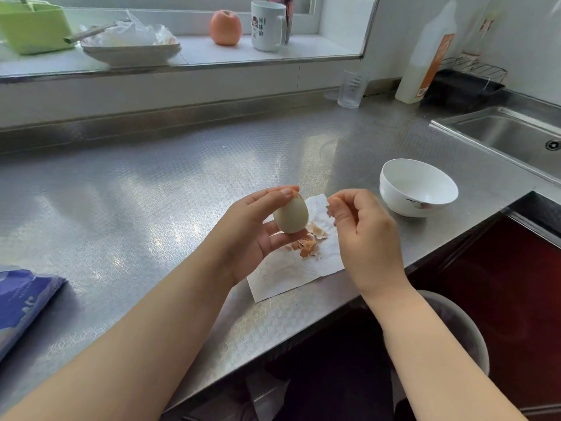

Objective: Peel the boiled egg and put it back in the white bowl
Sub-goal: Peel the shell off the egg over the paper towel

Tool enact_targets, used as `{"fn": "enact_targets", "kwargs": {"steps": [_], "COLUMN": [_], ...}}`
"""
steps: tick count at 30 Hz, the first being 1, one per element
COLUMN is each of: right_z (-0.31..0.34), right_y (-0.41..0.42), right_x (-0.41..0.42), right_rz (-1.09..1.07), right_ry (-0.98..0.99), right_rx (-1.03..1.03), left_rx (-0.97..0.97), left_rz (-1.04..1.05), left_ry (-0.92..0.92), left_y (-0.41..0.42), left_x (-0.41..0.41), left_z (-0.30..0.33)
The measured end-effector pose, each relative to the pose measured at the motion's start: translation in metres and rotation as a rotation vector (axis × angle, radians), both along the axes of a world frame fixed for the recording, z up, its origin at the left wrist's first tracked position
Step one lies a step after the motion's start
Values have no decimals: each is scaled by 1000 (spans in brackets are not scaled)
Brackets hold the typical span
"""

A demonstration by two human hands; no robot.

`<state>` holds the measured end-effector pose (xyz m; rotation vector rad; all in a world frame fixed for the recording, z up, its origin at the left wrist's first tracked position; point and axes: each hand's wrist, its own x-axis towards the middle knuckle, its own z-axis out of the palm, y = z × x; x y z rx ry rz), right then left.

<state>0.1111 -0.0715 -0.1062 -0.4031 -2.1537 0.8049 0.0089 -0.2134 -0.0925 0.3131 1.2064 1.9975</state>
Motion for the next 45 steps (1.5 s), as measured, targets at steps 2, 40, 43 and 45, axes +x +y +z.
{"fn": "enact_targets", "kwargs": {"steps": [2, 40, 43, 45], "right_z": [1, 4, 5, 2], "right_y": [5, -12, -11, -6], "right_x": [2, -13, -9, -4], "right_rz": [28, 93, 129, 125], "right_ry": [-115, 150, 169, 173], "right_rx": [46, 113, -166, -236], "left_rx": [-1, -35, -23, -11], "left_rz": [-4, -31, -3, 8], "left_ry": [6, 89, 70, 55], "left_y": [0, 1, 1, 1], "left_x": [0, 3, 1, -1], "left_z": [0, 0, 1, 1]}}
